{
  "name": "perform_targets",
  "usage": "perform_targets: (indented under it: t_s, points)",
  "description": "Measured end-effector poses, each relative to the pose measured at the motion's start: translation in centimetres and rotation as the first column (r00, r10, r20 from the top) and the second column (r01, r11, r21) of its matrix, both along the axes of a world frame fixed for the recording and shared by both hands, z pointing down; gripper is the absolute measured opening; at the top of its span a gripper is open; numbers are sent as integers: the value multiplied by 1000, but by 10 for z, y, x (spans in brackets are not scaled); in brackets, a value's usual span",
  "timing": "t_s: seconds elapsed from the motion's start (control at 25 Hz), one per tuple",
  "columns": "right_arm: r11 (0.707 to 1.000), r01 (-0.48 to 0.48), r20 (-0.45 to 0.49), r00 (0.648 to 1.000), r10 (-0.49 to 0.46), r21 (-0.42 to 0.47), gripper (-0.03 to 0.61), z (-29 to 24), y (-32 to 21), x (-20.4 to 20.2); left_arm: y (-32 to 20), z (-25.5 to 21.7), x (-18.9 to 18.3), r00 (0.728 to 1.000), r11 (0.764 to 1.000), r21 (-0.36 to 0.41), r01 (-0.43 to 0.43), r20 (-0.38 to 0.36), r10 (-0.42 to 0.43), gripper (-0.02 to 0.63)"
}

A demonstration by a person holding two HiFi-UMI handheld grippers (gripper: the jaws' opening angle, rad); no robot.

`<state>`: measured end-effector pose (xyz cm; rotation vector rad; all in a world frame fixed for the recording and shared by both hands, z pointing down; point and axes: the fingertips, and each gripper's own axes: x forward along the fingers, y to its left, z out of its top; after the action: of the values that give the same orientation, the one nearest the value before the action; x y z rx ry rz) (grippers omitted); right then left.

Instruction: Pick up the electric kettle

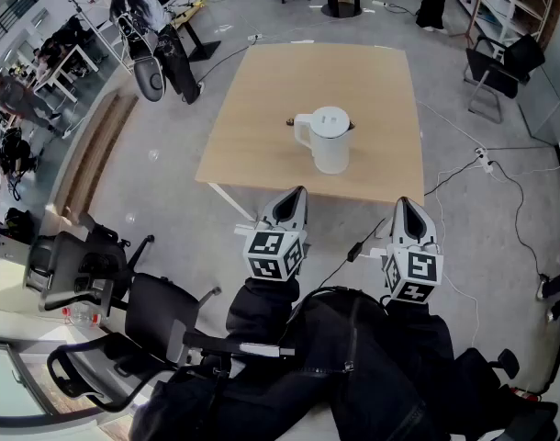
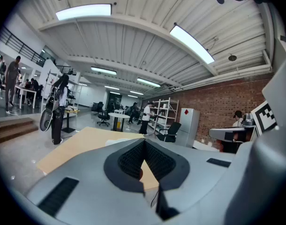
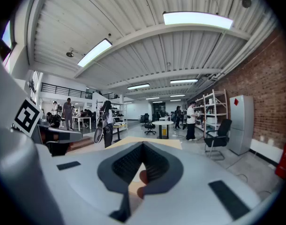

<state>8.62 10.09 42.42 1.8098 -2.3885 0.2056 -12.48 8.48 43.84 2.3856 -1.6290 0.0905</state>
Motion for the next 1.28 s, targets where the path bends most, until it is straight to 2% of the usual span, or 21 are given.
perform_targets:
  t_s: [0.76, 0.96, 1.28]
  points:
    - [999, 23, 31, 999, -22, -31, 3, 13, -3, 6, -4, 5, 7, 1000, 1000, -13, -1, 3, 1, -8]
    - [999, 22, 34, 999, -21, -30, 3, 13, -5, 8, -3, -3, 7, 1000, 1000, 25, 16, 11, -16, -8]
    - [999, 37, 38, 999, -36, -28, 3, 14, -12, 13, -5, -9, 11, 998, 997, 44, 57, -37, -55, -8]
